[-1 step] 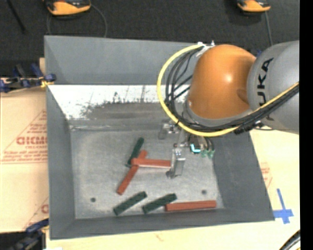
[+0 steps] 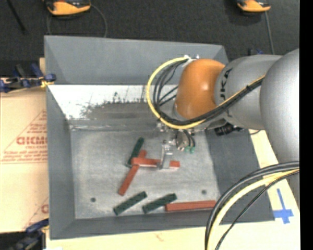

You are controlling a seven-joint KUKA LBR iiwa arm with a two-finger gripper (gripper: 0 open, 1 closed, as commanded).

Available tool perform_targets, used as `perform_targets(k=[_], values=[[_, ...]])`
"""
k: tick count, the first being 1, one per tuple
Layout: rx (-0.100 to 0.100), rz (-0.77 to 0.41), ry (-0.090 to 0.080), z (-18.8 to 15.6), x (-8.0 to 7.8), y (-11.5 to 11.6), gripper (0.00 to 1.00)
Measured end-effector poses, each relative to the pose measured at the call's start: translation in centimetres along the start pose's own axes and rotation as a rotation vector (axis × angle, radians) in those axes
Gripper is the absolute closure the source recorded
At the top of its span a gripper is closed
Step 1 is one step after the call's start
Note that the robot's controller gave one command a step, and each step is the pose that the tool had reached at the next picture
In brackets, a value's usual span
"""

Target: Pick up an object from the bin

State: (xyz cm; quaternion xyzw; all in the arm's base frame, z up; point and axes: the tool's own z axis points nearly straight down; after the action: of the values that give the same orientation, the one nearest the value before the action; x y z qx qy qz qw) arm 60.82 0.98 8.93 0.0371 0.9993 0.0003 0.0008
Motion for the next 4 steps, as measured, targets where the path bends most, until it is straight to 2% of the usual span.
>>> perform_targets(k=[1,2,3,4], values=[[0.000,0.013,-0.009,1.6,4.0,5.1,0.00],[0.000,0.017,-0.004,1.8,4.1,5.0,1.00],[-0.003,-0.010,-0.009,-11.4,4.8,7.3,1.00],[-0.001,-0.009,-0.002,-10.9,4.9,7.2,0.00]])
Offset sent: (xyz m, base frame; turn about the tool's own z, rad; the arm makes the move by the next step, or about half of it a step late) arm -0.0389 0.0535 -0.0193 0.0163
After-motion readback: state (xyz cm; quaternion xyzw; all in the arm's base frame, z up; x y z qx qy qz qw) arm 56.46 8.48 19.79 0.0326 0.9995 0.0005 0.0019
